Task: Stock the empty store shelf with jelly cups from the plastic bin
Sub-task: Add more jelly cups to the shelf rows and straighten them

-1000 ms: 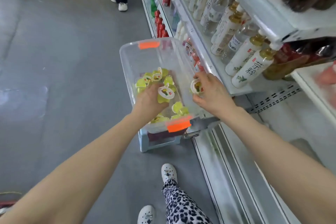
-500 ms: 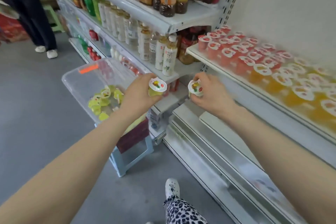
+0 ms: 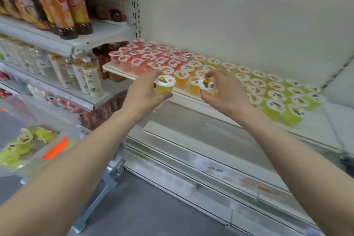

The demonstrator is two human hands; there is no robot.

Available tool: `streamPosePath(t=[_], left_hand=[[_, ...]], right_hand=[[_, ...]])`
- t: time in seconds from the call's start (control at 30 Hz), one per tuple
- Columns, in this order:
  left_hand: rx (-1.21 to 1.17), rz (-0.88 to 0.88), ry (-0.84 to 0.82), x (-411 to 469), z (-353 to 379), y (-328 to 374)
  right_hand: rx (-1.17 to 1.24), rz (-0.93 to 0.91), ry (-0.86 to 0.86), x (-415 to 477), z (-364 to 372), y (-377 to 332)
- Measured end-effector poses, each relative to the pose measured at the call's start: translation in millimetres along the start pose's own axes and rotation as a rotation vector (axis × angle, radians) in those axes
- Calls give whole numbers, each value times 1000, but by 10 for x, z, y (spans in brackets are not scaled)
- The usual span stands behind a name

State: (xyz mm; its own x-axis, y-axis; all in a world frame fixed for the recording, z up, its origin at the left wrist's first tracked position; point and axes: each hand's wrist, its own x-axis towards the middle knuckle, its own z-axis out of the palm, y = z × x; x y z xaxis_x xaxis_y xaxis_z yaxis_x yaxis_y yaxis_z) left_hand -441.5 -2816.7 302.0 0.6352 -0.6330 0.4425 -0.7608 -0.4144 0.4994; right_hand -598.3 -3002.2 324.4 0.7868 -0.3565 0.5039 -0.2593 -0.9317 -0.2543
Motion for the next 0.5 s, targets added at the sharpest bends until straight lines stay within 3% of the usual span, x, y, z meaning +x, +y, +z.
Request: streamPosePath(t=[0.33, 0.5], left_hand=[[-122, 165, 12, 294, 851, 1787], [-154, 190, -45, 293, 1205, 2383]], right_hand=[[-74, 123, 179, -582, -1337, 1537], [-77, 332, 173, -925, -1739, 2269]])
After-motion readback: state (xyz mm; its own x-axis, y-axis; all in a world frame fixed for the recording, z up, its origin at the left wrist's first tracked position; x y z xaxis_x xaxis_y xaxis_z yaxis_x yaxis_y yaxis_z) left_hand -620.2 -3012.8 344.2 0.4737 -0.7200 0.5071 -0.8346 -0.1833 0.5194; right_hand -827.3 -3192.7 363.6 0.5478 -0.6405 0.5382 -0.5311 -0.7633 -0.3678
